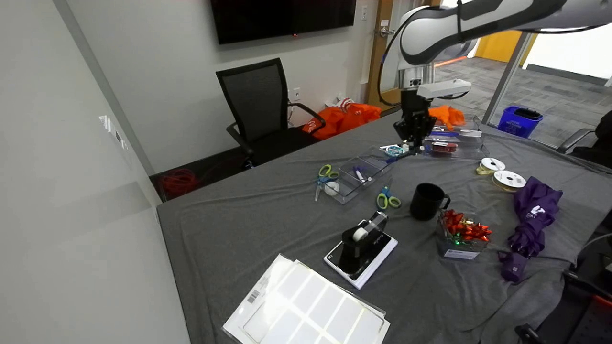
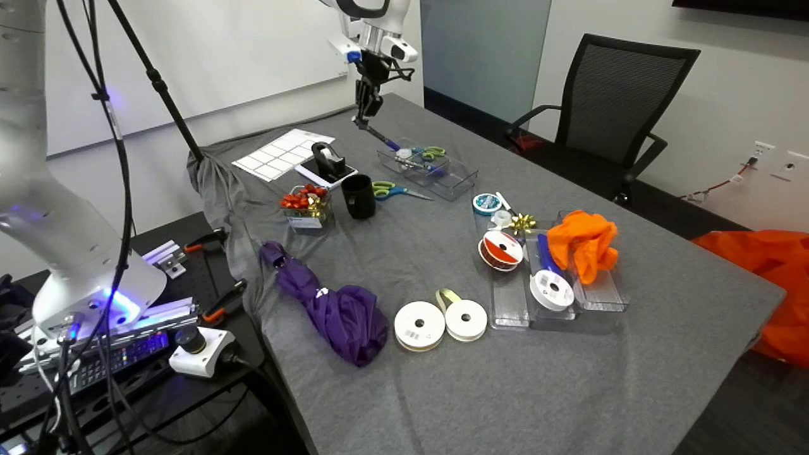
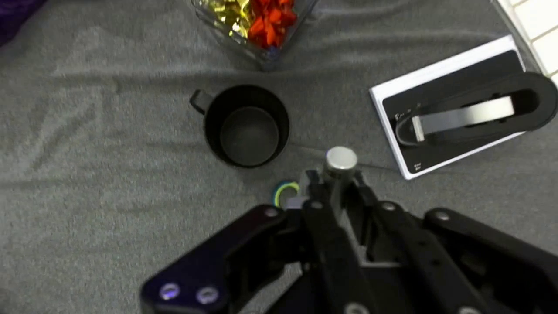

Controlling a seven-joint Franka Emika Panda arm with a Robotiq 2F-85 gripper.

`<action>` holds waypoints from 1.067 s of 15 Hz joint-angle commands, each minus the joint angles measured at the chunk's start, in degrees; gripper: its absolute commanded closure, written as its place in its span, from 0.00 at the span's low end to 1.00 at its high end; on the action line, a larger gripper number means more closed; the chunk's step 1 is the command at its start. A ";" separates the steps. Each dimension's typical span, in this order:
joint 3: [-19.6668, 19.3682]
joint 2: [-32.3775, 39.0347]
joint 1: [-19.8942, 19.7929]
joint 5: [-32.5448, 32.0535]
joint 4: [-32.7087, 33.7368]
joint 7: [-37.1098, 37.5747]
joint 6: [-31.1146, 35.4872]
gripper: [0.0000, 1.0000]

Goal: Put the sharpie in the cup

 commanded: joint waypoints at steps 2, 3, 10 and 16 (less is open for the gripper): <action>0.42 -6.10 -0.76 1.26 -5.76 0.72 -6.84 0.96; 0.05 -6.51 -0.50 0.74 -6.71 1.84 -7.34 0.96; -0.88 -5.46 0.20 -0.54 -10.84 8.11 -6.91 0.96; -1.08 -4.72 0.42 -0.60 -13.08 11.68 -6.65 0.96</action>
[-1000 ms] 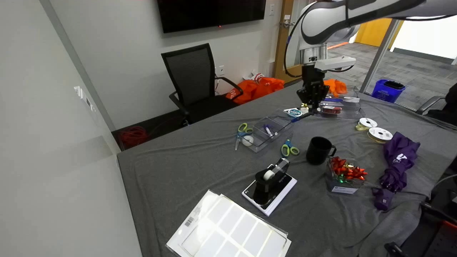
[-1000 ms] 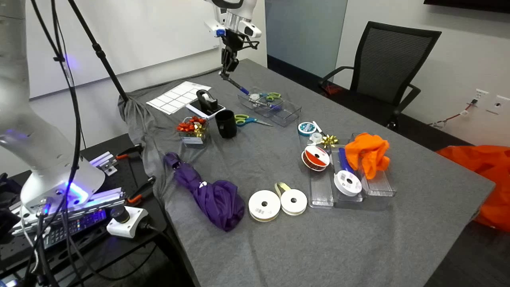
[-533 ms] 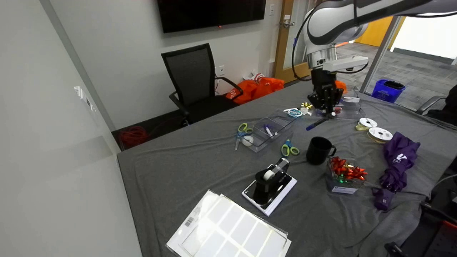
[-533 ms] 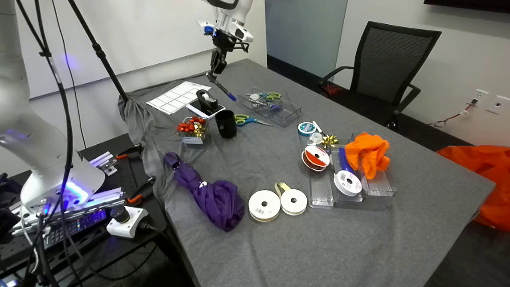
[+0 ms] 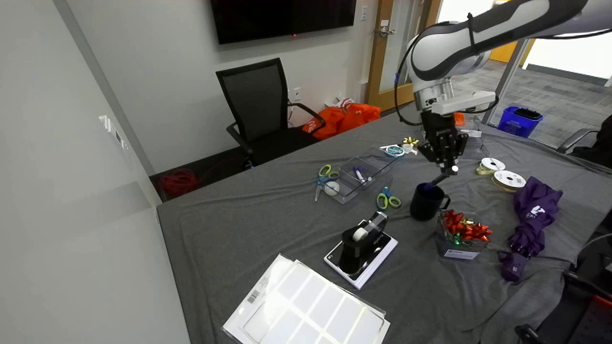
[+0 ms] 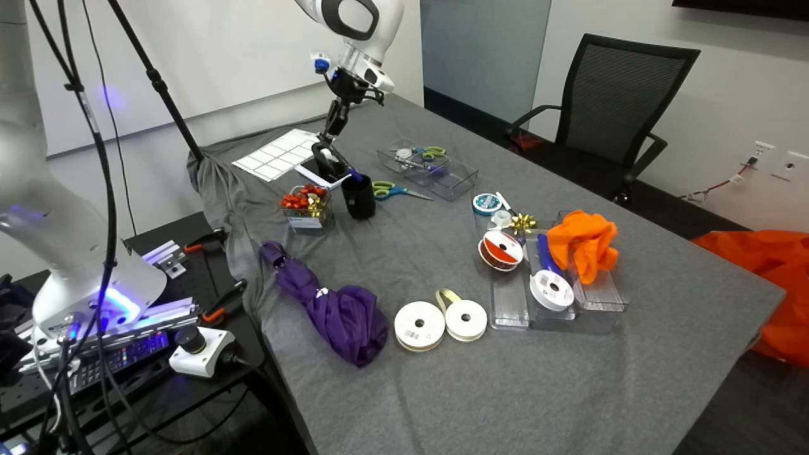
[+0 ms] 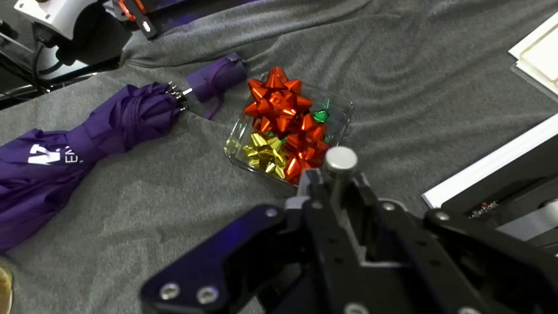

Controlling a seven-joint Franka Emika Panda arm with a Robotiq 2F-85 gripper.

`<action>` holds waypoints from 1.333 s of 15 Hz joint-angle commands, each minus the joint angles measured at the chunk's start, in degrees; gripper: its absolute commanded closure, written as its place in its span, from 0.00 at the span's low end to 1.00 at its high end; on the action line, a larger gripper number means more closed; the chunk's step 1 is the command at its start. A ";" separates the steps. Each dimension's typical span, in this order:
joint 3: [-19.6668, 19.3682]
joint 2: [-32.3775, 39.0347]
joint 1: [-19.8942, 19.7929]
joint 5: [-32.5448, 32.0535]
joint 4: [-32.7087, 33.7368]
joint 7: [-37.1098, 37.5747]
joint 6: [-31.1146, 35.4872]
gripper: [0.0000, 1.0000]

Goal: Put the sharpie in the cup

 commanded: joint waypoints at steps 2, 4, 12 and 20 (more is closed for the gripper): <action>-0.66 0.51 0.43 -0.70 -1.69 2.56 1.43 0.96; -0.86 1.40 0.58 -1.23 -1.66 3.59 2.61 0.96; -1.38 4.05 1.23 -4.29 -2.41 5.21 9.96 0.57; -1.14 -0.80 0.60 -7.35 -7.92 1.31 25.47 0.03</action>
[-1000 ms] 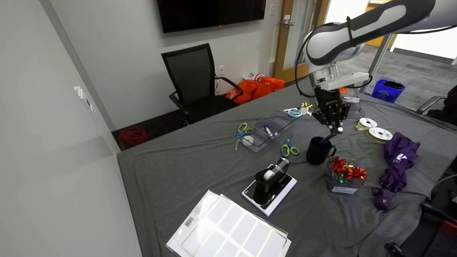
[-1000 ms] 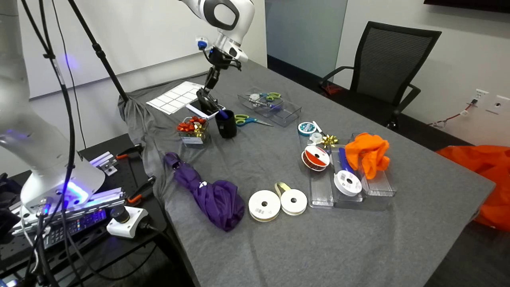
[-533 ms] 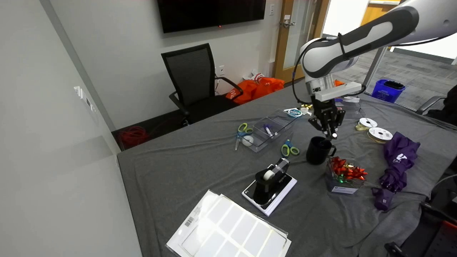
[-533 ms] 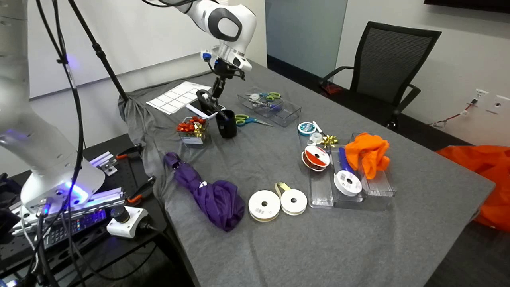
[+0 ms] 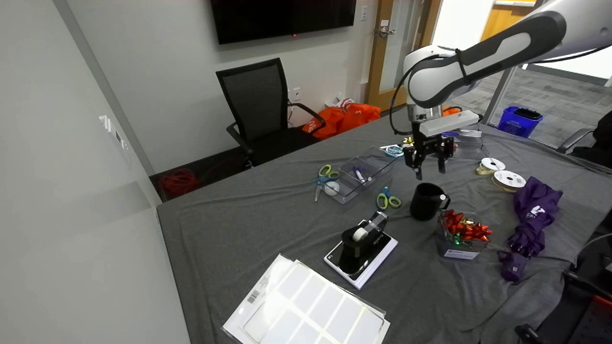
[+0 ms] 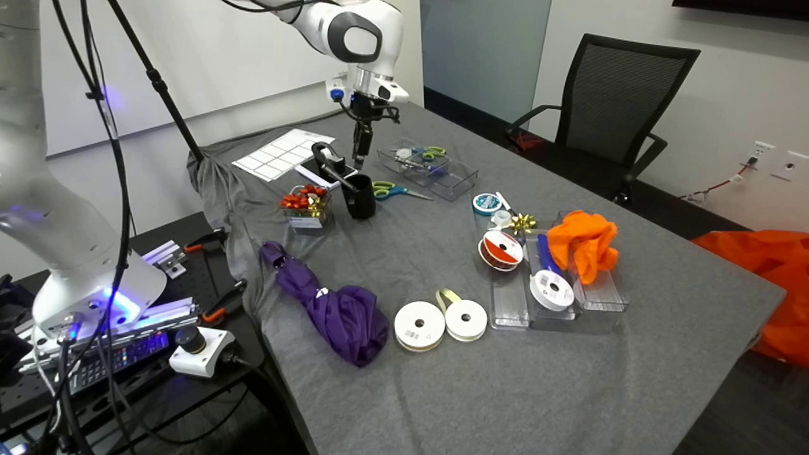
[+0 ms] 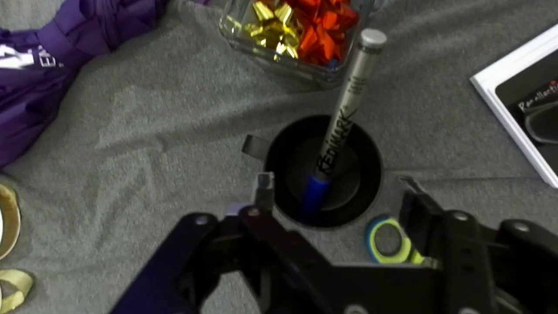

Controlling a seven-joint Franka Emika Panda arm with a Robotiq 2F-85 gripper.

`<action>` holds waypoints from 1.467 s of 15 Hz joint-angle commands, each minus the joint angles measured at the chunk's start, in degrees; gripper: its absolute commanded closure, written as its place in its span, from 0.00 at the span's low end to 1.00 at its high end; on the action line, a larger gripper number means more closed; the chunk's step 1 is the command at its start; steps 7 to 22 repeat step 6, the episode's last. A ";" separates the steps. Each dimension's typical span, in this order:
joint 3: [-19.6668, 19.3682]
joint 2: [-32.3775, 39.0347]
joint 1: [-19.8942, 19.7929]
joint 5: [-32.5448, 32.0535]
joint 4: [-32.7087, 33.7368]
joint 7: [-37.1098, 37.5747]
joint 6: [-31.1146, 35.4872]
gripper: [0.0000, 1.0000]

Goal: Put the sharpie in the cup

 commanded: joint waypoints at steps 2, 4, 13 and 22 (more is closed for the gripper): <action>-0.62 -5.26 0.24 -1.94 -7.03 -3.07 12.30 0.00; -0.50 -6.34 0.01 -1.91 -8.89 -4.17 16.87 0.00; -0.46 -7.32 -0.12 -1.65 -10.80 -4.92 21.21 0.00; -0.46 -7.32 -0.12 -1.65 -10.80 -4.92 21.21 0.00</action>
